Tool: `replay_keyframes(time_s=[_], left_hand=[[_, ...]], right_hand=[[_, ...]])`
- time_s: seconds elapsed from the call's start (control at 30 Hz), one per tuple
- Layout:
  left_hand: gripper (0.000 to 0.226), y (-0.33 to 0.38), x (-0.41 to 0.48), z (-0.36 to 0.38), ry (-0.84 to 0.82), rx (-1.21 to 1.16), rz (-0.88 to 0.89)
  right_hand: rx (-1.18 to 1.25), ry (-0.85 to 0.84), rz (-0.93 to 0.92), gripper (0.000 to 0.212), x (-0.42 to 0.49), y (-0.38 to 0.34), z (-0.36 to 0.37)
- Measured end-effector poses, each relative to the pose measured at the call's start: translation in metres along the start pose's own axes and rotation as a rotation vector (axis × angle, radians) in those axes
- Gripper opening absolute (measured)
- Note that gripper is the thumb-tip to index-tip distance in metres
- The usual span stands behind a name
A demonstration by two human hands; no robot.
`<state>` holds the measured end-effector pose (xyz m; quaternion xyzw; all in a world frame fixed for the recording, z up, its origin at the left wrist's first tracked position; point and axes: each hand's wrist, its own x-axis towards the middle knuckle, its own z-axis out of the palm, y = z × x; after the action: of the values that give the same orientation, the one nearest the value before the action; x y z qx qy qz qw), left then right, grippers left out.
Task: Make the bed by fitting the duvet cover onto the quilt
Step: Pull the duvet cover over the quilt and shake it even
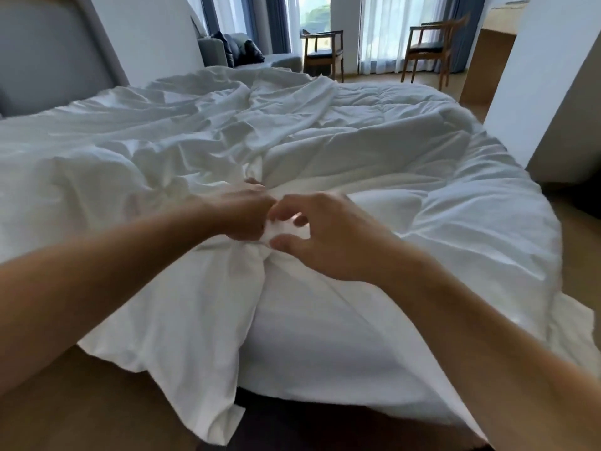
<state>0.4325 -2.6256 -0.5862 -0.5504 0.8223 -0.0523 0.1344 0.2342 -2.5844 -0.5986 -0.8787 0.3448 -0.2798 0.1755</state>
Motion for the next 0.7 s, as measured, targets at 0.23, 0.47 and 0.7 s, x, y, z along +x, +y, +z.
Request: replay_keyframes(time_s=[0.23, 0.47, 0.7], left_hand=[[0.050, 0.032, -0.056, 0.039, 0.454, 0.035, -0.122], [0.043, 0.031, -0.059, 0.034, 0.241, 0.294, -0.204], [0.060, 0.011, -0.081, 0.020, -0.127, 0.276, -0.507]], right_hand=[[-0.485, -0.595, 0.158, 0.073, 0.002, 0.047, -0.007], [-0.411, -0.462, -0.047, 0.093, 0.043, 0.040, 0.025], [-0.419, -0.318, -0.112, 0.055, 0.044, 0.052, 0.059]])
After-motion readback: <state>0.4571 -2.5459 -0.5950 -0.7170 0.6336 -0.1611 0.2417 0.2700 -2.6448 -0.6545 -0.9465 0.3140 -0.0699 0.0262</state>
